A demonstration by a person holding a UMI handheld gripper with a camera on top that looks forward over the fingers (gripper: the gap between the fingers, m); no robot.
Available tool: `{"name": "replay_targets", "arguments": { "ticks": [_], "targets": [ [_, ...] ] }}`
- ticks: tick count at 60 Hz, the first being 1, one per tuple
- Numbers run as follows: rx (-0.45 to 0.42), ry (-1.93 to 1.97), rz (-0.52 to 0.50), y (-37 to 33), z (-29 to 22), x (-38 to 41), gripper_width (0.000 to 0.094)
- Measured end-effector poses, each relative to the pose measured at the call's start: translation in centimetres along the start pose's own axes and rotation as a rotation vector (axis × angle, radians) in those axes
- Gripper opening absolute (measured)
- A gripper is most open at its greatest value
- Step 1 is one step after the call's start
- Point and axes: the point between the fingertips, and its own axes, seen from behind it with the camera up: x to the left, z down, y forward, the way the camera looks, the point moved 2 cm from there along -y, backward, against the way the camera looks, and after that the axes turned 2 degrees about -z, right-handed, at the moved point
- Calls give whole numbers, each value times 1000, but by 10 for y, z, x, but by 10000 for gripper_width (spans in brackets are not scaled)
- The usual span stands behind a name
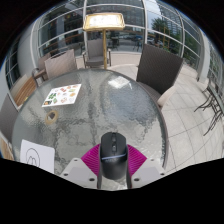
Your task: Arrange mouse
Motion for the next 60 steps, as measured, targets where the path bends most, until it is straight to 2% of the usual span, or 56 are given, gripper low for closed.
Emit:
{"name": "replay_targets", "arguments": {
  "ticks": [12,16,22,26,28,30,34,40,53,56,60],
  "targets": [
    [-240,6,7,-115,-116,96,342],
    [-310,-7,-6,-152,-138,141,341],
    [-334,-39,-37,-172,-134,211,340],
    [-313,-68,-42,-162,-123,249,338],
    [-296,-79,-45,-159,-97,270,339],
    [-255,-72,-54,-143,-92,281,338],
    [-188,-60,-65,-119,-47,307,337],
    [-75,-53,-50,-77,19,322,338],
    [84,-43,-30,-23,104,322,338],
    [38,-65,-21,-18,106,323,339],
    [33,-87,-4,-16,107,320,338]
  ]
}}
